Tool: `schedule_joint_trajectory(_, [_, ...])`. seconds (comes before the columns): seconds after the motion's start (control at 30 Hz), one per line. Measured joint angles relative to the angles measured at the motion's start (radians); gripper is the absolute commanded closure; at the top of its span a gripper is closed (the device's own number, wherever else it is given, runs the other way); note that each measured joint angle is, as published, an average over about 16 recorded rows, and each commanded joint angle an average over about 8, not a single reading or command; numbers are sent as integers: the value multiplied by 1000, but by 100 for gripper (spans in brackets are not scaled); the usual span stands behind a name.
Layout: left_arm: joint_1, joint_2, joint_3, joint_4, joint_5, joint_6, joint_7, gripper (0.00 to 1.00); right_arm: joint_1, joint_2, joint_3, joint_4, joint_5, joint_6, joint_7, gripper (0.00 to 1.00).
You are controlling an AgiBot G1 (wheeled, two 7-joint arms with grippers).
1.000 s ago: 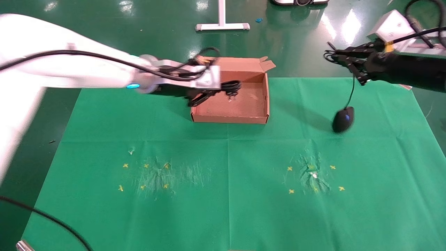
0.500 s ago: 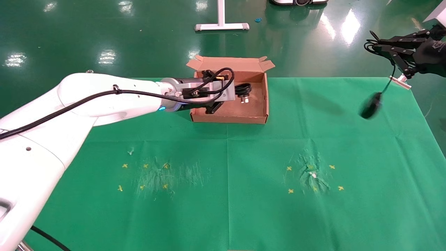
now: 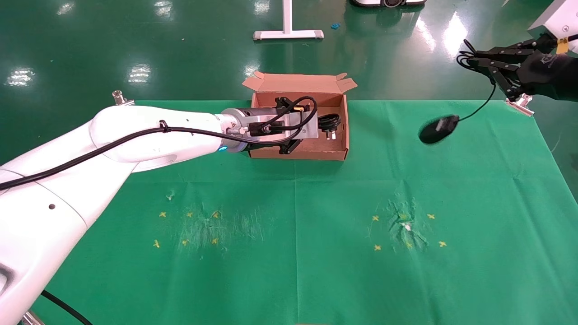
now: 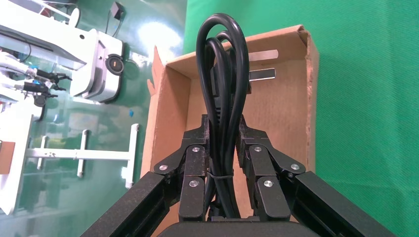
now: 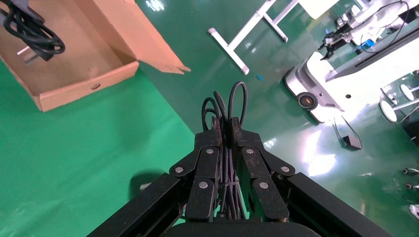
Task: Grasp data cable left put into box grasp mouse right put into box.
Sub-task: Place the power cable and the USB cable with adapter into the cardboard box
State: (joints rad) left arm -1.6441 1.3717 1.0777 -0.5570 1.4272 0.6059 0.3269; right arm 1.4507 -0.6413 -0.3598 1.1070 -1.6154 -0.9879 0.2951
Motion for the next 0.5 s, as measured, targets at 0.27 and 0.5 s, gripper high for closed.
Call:
schedule_joint_trajectory(0.27, [-18,-1,70,19,-78,-35,12,0,28,-23,7,16,24,-7,-16,100])
schedule_joint_trajectory(0.5, [-64,-16,101,80,-130,-51,23,0,64,-83,6,20,69,-28,-53,100])
